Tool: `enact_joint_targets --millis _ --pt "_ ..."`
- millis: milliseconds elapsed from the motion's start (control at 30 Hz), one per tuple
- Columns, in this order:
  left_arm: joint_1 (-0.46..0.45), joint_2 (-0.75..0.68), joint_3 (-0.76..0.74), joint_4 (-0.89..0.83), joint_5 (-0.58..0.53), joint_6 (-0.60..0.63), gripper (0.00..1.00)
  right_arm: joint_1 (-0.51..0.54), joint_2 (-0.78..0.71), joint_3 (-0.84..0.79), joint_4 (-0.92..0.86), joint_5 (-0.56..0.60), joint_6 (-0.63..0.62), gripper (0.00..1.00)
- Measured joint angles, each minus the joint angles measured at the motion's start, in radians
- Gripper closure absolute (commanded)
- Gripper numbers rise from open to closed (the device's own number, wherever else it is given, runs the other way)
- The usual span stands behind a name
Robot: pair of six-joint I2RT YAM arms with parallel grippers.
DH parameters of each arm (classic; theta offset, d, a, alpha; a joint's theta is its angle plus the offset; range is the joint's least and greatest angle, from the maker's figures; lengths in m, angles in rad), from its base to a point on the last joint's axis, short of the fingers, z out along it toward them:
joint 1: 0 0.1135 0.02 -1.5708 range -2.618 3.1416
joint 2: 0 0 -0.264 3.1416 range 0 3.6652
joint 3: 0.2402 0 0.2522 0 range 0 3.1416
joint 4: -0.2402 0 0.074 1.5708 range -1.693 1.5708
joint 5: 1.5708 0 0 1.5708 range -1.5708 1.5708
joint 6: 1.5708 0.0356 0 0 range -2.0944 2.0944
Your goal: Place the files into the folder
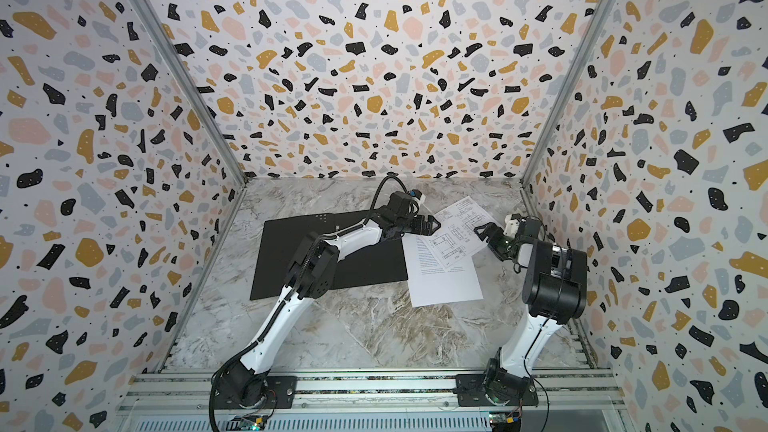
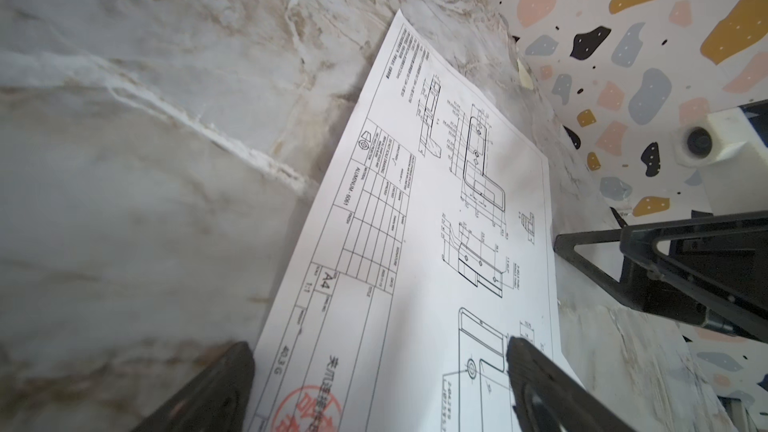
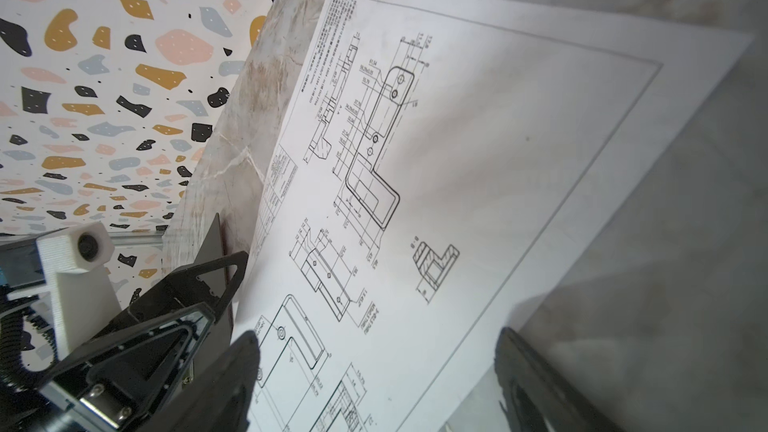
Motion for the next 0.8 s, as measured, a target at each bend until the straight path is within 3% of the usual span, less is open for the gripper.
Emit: enact_joint_targets --millis 333,800 --pt "-0.03 -0.042 -0.044 -0.056 0.034 0.024 0.05 0.0 -0.067 -0.061 -0.049 0.0 0.003 0.11" --pt "-0.074 -0.18 -0.238 -0.101 0.037 0.049 0.06 -0.04 -0.177 -0.164 -0.107 -0.007 -0.002 0.11"
